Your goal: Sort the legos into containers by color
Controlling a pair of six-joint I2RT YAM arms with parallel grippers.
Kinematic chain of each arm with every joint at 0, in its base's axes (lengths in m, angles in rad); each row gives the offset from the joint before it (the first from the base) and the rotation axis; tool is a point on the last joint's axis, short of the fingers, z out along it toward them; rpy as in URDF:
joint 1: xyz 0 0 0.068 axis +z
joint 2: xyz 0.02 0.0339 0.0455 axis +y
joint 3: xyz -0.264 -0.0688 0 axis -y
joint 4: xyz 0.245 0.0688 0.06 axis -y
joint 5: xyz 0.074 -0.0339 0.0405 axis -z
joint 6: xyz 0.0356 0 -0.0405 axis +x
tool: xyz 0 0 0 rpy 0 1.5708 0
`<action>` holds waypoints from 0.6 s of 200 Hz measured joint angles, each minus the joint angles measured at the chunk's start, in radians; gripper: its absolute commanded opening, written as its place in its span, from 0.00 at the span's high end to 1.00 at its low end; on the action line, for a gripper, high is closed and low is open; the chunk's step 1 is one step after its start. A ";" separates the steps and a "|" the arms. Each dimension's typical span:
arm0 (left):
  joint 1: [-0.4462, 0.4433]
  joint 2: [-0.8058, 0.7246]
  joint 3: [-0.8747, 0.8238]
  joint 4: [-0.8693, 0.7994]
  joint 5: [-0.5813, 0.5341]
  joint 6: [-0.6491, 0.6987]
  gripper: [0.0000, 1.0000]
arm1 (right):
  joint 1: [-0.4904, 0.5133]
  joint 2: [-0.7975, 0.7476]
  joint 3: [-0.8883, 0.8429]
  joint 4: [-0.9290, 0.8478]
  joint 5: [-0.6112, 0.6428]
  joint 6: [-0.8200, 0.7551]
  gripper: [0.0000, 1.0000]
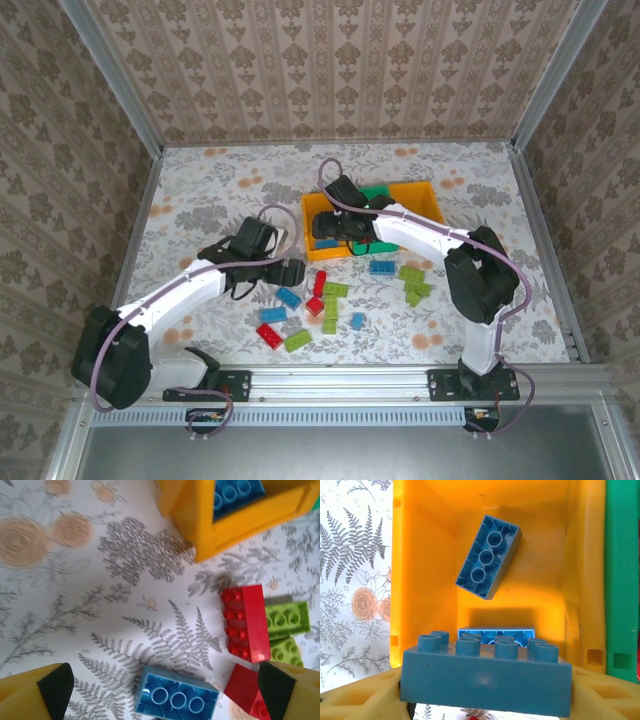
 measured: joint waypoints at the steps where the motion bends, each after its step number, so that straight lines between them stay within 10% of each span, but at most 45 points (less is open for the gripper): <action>1: -0.002 0.000 -0.001 0.000 0.000 0.000 0.03 | 0.000 0.000 0.000 0.000 0.000 0.000 0.28; 120: -0.106 0.004 -0.064 -0.019 -0.027 0.067 0.03 | -0.001 0.005 0.001 0.000 -0.001 0.003 0.22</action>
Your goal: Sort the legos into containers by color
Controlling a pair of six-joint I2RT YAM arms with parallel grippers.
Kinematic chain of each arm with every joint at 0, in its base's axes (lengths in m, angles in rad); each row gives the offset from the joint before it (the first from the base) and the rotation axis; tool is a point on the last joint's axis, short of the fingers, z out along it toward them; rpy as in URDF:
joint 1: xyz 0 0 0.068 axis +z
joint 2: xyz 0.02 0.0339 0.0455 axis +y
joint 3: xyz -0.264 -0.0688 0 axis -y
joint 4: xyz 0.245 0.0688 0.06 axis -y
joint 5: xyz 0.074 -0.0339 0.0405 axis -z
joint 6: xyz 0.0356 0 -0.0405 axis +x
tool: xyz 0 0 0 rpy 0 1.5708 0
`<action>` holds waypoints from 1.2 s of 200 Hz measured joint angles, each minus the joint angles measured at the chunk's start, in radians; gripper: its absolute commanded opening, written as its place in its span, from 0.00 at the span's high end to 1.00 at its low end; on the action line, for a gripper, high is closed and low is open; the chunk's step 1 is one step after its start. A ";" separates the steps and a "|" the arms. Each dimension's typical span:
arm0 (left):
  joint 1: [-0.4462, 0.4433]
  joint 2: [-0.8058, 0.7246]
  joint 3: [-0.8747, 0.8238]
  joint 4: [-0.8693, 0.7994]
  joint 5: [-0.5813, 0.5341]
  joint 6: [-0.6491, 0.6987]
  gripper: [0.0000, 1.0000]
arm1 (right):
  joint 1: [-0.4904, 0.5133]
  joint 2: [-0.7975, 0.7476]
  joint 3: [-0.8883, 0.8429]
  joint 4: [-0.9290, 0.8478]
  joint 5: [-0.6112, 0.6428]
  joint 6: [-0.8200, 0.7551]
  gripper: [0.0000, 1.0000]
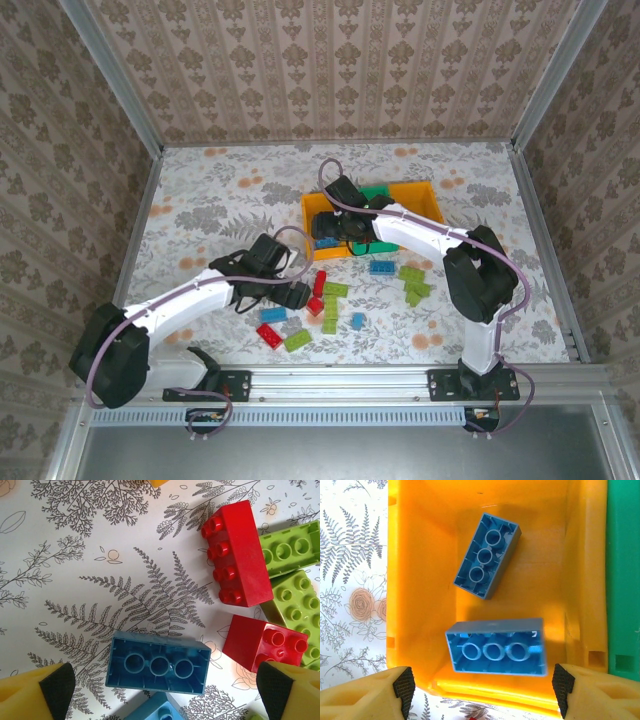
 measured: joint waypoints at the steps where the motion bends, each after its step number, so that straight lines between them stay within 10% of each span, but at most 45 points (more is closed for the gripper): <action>1: 0.000 0.001 0.000 0.000 0.000 0.000 0.03 | 0.000 0.000 0.000 0.000 0.000 0.000 0.22; 240: -0.082 0.230 0.133 -0.100 -0.052 0.039 0.09 | -0.082 -0.195 -0.146 -0.003 0.021 0.011 0.19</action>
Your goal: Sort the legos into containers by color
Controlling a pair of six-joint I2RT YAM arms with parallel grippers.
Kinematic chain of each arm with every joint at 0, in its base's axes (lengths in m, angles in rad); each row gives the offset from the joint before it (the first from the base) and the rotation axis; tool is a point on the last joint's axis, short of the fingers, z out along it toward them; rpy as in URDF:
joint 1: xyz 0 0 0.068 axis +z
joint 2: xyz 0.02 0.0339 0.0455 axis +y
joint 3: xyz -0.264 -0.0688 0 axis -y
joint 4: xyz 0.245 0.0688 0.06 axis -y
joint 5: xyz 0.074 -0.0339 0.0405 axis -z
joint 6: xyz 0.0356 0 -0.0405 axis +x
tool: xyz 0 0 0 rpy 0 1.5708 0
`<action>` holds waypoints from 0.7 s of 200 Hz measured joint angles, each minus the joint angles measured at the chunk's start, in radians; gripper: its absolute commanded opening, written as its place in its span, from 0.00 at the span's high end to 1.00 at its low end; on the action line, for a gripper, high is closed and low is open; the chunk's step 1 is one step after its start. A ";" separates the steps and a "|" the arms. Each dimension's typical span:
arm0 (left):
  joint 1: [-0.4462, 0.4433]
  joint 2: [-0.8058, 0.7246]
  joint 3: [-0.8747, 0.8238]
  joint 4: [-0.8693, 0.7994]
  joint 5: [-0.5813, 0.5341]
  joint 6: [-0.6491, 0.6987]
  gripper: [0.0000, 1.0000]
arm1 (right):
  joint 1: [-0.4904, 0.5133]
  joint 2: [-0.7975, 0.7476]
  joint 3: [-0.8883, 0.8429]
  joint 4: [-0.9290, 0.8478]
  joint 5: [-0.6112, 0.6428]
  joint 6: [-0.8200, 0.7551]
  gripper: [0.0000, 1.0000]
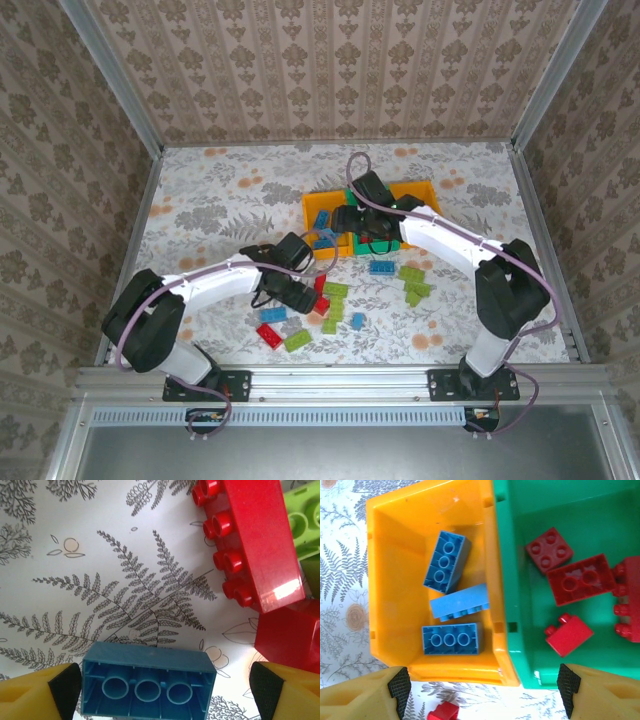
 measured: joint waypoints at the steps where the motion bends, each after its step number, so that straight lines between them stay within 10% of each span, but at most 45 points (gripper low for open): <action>1: 0.000 0.000 0.000 -0.001 0.000 0.000 0.09 | 0.000 -0.002 -0.001 0.000 0.000 0.000 0.19; 140: -0.011 0.069 0.052 -0.068 -0.034 0.029 0.11 | -0.076 -0.132 -0.120 -0.019 0.023 0.000 0.18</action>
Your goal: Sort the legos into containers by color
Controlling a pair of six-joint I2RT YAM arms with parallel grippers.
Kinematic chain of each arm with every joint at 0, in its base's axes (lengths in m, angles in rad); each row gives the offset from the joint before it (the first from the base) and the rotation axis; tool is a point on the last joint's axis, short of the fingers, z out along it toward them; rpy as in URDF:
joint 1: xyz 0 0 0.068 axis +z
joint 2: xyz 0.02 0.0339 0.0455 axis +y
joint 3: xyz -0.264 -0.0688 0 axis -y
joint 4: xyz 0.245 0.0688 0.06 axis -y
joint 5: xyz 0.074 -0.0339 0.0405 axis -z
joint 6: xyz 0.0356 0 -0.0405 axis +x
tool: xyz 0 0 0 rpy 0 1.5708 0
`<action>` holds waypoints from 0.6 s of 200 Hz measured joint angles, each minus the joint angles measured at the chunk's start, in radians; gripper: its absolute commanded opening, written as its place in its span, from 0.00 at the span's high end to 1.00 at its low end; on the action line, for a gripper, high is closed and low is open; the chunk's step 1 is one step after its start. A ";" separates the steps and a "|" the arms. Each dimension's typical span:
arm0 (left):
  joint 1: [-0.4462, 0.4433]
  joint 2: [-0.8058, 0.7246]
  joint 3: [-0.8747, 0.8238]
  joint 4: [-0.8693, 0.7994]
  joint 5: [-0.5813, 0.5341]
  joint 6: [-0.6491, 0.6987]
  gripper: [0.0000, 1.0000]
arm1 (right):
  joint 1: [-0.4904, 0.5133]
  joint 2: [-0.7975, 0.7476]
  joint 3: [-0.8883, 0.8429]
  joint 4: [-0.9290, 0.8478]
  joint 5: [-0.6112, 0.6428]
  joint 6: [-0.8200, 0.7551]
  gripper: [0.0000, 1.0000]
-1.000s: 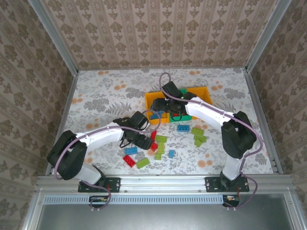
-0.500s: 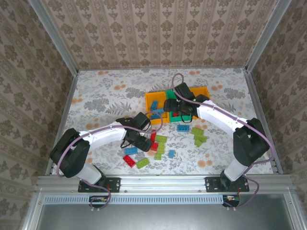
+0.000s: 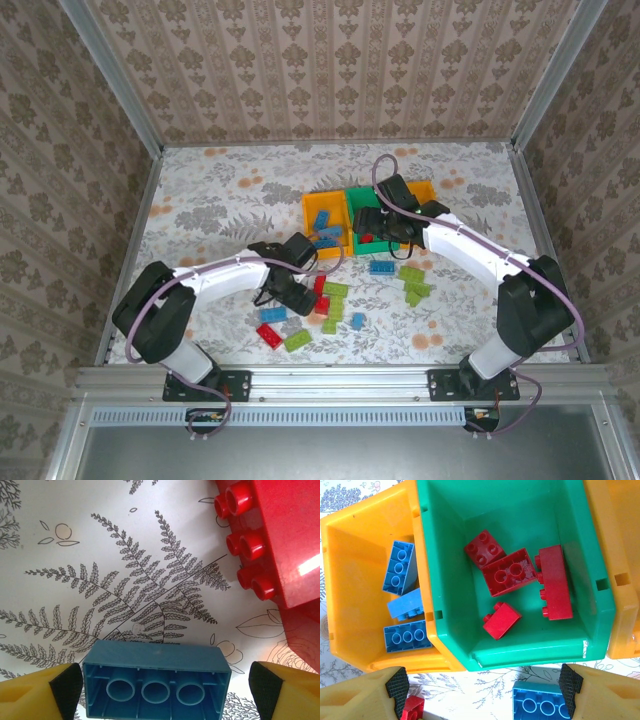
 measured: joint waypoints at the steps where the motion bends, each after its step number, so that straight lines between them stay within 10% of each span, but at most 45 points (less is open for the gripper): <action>1: 0.000 0.000 0.000 0.000 0.000 0.000 0.11 | 0.000 0.000 0.000 0.000 0.000 0.000 0.18; 120: -0.026 0.058 0.030 -0.027 -0.030 0.011 0.20 | -0.042 -0.044 -0.031 -0.005 0.010 -0.001 0.17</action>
